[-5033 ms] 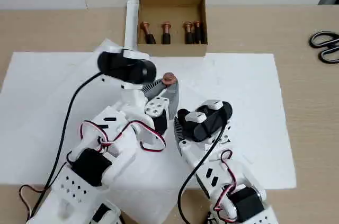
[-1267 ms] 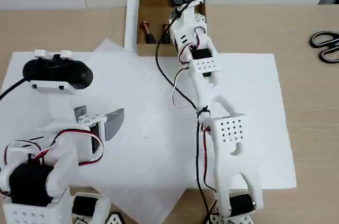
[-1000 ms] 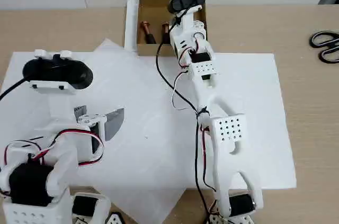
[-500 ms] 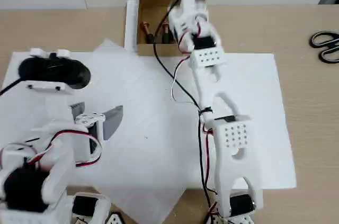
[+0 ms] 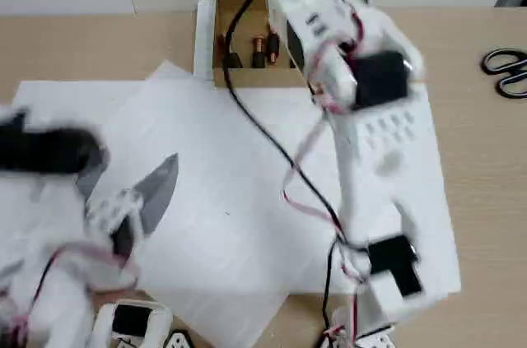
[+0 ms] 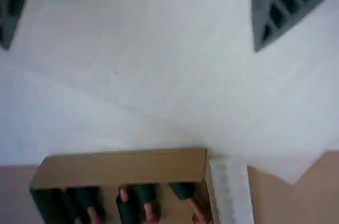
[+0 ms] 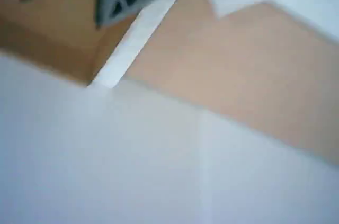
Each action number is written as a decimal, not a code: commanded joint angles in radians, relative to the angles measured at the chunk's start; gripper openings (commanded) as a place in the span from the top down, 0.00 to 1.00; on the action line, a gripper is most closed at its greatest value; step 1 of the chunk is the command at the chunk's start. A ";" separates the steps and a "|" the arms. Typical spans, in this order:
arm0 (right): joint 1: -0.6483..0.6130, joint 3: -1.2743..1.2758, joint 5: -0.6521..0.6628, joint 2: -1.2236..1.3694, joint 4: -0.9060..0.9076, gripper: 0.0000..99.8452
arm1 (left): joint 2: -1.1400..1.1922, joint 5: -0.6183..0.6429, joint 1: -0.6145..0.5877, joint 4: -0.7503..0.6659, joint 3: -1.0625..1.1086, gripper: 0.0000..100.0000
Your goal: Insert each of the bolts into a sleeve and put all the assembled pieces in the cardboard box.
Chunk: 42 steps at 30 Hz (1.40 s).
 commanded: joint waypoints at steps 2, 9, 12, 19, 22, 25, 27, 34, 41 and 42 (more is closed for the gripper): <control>-0.056 -0.052 0.009 -0.288 0.229 0.79 | -0.173 -0.005 -0.003 -0.052 -0.004 0.73; -0.033 0.040 0.008 -0.599 0.397 0.79 | -0.436 -0.005 -0.003 -0.209 0.306 0.73; 0.031 0.270 0.008 -0.754 0.395 0.79 | -0.552 -0.005 -0.003 -0.296 0.547 0.73; 0.157 1.117 0.009 -1.161 0.246 0.79 | -0.632 -0.005 -0.003 -0.453 0.952 0.73; 0.197 1.536 0.011 -1.346 0.042 0.79 | -0.641 -0.005 -0.003 -0.528 1.099 0.73; 0.234 1.907 0.012 -1.554 -0.209 0.79 | -0.641 -0.005 -0.003 -0.586 1.218 0.73; 0.257 2.113 0.012 -1.690 -0.354 0.79 | -0.641 -0.005 -0.003 -0.631 1.290 0.73; 0.278 2.473 0.009 -1.814 -0.515 0.79 | -0.641 -0.005 -0.003 -0.689 1.458 0.73; 0.272 2.570 0.006 -1.814 -0.602 0.79 | -0.641 -0.002 0.000 -0.689 1.520 0.73; 0.272 2.570 0.006 -1.814 -0.602 0.79 | -0.641 -0.002 0.003 -0.690 1.518 0.73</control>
